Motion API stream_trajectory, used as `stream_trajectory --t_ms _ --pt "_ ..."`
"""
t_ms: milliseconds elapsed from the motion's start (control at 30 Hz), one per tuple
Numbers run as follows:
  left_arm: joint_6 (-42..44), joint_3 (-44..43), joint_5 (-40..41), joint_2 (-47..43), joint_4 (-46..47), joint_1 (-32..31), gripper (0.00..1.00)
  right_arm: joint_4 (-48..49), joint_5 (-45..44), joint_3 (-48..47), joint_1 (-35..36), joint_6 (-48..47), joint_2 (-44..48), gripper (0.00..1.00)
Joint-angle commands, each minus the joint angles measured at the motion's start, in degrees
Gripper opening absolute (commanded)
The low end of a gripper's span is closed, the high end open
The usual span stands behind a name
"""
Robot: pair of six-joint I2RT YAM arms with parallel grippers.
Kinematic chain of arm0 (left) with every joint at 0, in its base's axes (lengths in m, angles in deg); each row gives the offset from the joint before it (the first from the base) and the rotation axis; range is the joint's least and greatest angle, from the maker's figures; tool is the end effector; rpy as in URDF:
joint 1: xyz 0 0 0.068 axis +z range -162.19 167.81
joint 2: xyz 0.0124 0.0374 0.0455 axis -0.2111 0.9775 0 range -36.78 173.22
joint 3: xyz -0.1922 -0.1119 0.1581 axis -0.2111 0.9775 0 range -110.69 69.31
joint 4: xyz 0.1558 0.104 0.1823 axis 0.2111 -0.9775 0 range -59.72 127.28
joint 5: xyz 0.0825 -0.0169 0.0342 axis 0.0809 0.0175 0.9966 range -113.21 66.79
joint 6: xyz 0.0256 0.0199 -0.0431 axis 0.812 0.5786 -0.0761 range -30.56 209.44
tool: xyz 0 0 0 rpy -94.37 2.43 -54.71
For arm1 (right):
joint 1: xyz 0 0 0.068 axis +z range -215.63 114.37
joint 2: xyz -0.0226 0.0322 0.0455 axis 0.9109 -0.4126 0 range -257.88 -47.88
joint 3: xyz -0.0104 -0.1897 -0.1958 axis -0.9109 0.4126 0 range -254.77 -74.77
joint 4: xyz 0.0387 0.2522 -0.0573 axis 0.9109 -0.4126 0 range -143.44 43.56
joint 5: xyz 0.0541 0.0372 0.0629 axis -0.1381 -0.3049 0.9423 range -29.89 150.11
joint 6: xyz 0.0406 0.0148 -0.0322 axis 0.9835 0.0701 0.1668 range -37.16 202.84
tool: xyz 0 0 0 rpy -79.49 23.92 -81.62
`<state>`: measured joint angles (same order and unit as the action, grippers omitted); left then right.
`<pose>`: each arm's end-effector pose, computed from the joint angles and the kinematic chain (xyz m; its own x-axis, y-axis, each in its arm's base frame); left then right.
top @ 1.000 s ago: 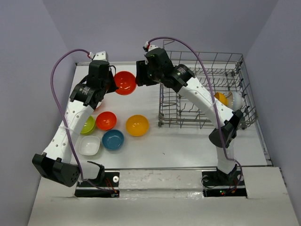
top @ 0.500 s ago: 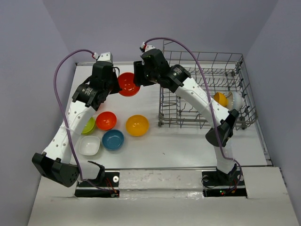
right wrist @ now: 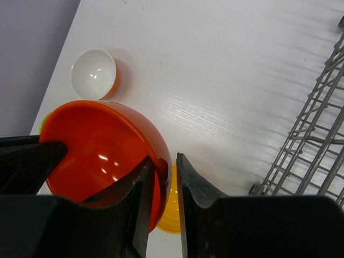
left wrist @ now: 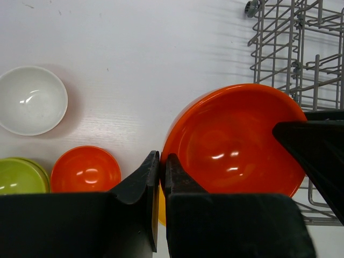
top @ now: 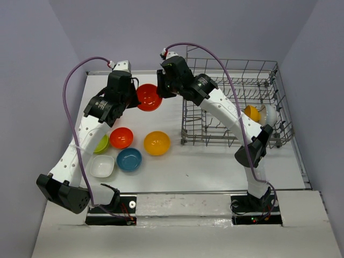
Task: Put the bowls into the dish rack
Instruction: Pass from the left arm to the right
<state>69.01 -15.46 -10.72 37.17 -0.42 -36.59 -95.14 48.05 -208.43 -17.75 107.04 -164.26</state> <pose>0.2520 -0.1059 0.4230 -0.4652 -0.1631 -0.8700 0.0696 0.9731 -0.2197 0.3049 0.3261 0.4234 -0.5673 -0.0295 -0.8230 -0.4093 0.8773 0.2506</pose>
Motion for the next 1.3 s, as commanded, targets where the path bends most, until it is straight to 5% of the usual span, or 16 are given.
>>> stream_trajectory --t_ms 0,533,833,933,1267 --pt "-0.3 -1.8 0.7 -1.6 1.8 -0.5 0.0 0.6 -1.3 -0.6 0.6 -0.7 -0.2 0.28" --pt "-0.4 -3.6 0.8 -0.6 1.5 -1.3 0.0 0.5 -4.5 1.8 1.1 -1.9 0.2 0.27" --pt "-0.2 -3.5 0.8 -0.8 1.4 -1.4 0.0 0.1 -6.1 1.7 1.1 -2.0 -0.1 0.01" --pt "0.0 -3.5 0.6 -1.0 1.7 -1.5 0.0 0.0 -6.5 1.7 1.6 -2.1 -0.3 0.01" --pt "0.7 -4.2 -0.2 -0.8 2.5 -1.5 0.51 0.0 -8.2 1.7 1.6 -2.6 2.3 0.01"
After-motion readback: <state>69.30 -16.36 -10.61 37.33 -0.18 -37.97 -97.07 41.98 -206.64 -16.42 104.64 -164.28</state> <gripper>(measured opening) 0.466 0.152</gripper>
